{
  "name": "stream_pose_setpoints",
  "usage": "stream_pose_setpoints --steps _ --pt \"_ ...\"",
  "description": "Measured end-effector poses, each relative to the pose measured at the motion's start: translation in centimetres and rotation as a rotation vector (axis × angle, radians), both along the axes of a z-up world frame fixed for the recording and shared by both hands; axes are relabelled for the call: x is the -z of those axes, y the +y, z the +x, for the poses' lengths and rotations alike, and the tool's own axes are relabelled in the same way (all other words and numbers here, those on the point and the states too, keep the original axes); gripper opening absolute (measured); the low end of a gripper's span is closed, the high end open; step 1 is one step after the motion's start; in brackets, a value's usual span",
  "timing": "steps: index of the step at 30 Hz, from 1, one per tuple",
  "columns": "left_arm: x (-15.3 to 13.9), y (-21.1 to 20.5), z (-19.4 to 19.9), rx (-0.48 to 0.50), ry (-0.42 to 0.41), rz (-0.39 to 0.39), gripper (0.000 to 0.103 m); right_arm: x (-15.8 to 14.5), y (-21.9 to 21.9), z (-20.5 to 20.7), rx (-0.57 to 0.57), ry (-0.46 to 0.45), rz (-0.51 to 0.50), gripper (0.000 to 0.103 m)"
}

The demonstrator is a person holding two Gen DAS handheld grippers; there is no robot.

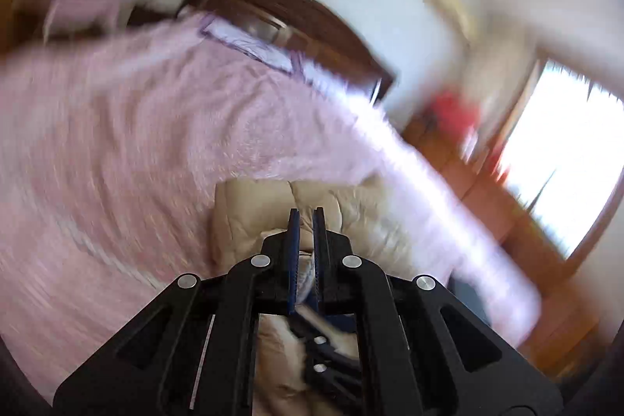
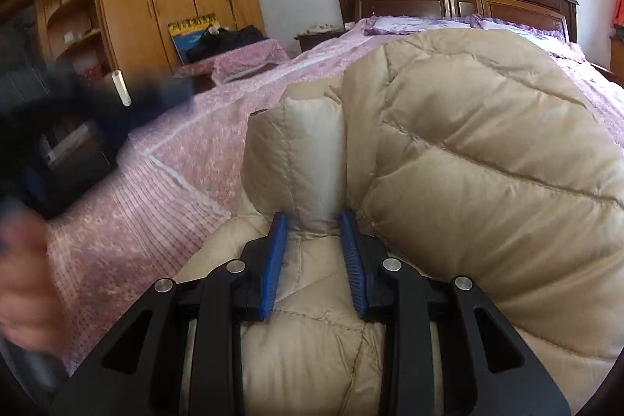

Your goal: Fold large clothes

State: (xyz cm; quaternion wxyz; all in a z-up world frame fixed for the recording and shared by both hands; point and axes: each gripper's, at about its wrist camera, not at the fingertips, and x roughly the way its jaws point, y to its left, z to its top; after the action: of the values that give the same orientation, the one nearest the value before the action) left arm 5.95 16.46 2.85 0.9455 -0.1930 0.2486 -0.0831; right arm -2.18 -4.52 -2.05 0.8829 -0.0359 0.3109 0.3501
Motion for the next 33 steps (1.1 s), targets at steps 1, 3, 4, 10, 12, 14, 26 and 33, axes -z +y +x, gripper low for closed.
stream_pose_setpoints --steps 1,3,4,10,12,14,26,33 --pt "-0.2 0.0 0.7 0.021 0.021 0.004 0.005 0.0 0.1 0.0 -0.002 0.002 -0.002 0.033" --pt "0.3 0.1 1.9 0.030 0.078 -0.054 0.005 0.0 -0.2 0.3 -0.007 0.022 0.015 0.033" --pt "0.7 0.2 2.4 0.005 0.093 -0.073 0.005 -0.1 -0.3 0.5 -0.008 0.027 0.023 0.033" --pt "1.4 0.0 0.8 -0.022 0.049 -0.231 0.005 -3.3 -2.7 -0.2 -0.009 0.031 0.101 0.032" --pt "-0.7 -1.7 -0.6 -0.061 0.011 -0.188 0.005 -5.2 -3.7 -1.0 -0.010 0.038 0.037 0.032" --pt "-2.3 -3.6 -1.5 -0.098 -0.003 -0.097 0.005 -7.4 -5.8 -1.5 0.024 0.018 0.032 0.032" --pt "0.1 -6.6 10.2 -0.232 0.176 0.159 0.003 -10.7 -5.2 10.1 0.339 -0.040 -0.009 0.067" --pt "4.8 -5.6 10.9 -0.277 0.200 0.205 0.002 -5.5 -3.3 13.0 0.418 0.084 -0.040 0.086"
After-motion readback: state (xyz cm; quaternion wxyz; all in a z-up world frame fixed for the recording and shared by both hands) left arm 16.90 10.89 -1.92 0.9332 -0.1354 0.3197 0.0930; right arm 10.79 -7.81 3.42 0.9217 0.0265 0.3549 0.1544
